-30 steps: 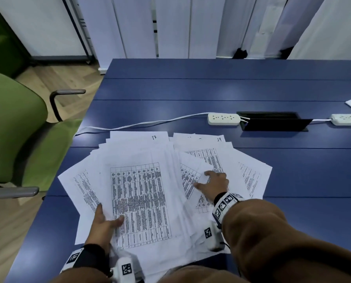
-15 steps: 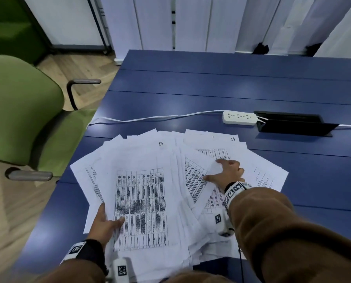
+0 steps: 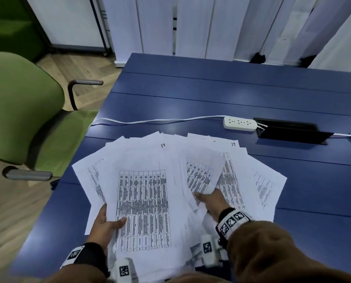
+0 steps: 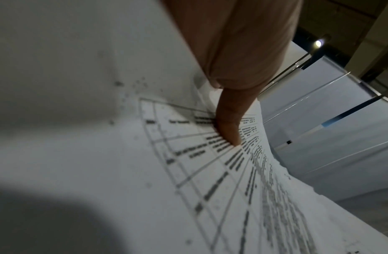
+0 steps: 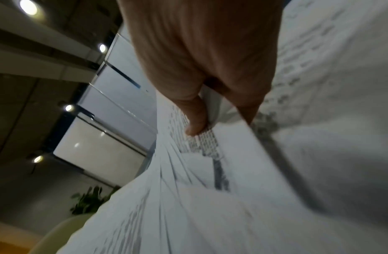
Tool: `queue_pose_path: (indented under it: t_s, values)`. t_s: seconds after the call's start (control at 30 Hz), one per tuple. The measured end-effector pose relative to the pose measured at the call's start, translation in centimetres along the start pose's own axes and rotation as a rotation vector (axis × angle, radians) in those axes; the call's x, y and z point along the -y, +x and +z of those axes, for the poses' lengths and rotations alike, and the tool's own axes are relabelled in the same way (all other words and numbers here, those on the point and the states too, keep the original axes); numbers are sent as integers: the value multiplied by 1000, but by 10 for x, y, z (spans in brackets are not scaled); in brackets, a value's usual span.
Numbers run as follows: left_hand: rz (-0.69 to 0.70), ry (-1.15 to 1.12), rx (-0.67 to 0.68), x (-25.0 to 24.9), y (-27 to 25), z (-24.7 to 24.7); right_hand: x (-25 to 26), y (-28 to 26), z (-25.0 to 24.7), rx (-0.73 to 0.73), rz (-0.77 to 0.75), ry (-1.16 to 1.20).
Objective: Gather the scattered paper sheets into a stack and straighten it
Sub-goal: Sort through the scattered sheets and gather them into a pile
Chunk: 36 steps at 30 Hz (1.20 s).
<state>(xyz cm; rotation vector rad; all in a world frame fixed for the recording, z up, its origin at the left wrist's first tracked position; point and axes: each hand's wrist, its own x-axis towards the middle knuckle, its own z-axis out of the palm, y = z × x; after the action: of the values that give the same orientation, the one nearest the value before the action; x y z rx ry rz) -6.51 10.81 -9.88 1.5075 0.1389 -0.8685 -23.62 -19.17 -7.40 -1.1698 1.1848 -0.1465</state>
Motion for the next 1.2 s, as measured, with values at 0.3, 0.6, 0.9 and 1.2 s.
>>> queue_pose_path:
  t_s: [0.3,0.6,0.9,1.2]
  values:
    - [29,29,141,-28,2,41,67,-28,-58,9,64,-799]
    - [93,580,356,-18,-10,126,29,-52,-33,-74,11,-159]
    - [194,693,-374,-45,13,90,23,-49,-58,-146,31,-52]
    - [155,361,-106,-43,16,106,29,-64,-66,-2,115,28]
